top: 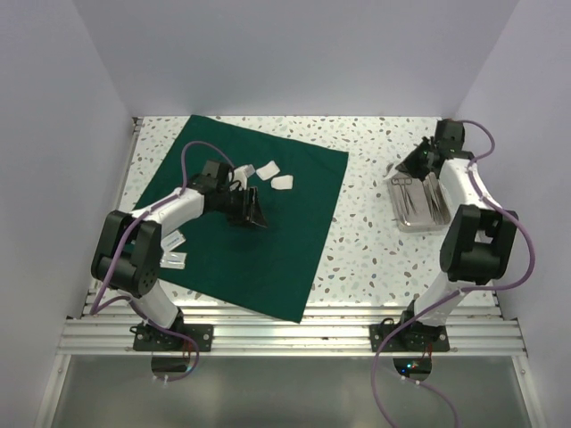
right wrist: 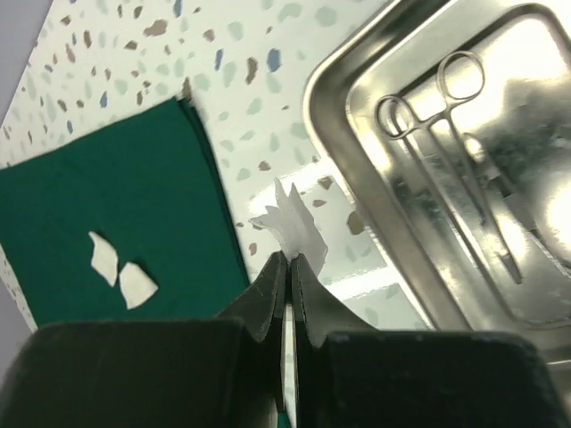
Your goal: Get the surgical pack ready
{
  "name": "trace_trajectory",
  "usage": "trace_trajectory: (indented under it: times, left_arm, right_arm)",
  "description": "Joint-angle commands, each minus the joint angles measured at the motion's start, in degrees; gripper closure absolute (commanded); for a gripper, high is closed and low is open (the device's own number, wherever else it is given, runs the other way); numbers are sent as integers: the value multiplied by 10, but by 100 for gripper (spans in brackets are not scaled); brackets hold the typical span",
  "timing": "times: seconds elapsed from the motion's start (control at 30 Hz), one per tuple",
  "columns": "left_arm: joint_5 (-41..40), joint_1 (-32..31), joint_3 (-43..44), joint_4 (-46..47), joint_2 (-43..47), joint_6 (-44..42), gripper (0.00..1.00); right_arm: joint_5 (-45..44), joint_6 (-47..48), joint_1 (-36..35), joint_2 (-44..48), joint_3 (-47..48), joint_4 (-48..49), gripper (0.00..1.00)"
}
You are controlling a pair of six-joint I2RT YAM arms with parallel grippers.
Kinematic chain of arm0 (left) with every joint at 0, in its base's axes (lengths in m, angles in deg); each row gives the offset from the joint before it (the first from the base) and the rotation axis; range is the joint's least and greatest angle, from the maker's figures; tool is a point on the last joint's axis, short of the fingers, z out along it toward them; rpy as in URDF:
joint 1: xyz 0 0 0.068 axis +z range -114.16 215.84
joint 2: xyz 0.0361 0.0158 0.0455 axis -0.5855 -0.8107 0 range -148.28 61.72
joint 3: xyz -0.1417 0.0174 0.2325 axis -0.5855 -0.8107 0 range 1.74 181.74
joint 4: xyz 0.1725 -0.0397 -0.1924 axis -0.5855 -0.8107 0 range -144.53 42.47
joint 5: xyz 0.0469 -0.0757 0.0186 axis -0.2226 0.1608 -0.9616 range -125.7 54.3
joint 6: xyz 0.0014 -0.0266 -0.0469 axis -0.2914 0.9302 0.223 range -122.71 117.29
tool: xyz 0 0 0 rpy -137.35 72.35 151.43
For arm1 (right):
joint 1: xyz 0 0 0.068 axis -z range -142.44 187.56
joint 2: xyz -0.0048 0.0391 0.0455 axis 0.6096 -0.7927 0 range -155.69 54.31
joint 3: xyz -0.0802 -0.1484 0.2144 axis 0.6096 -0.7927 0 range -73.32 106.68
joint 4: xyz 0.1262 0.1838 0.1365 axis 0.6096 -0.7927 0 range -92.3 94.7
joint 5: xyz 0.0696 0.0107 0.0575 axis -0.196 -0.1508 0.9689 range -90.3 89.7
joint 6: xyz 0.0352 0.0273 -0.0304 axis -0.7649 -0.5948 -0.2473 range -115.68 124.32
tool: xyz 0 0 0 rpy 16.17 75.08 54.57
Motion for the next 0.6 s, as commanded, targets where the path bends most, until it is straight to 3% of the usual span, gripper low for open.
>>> trace_trajectory:
  times: [0.0,0.17,0.57]
  left_arm:
    - [4,6,4,4,21,-4,46]
    - [-7,6,25,-22,12,-15,46]
    - [-31,5,81,-77,-22,-42,46]
  right_arm:
    - [6,7,23,-3,-17,48,100]
    - [44,-19,57,-29,-36,124,100]
    - [61,-52,103,-84,-33,194,100]
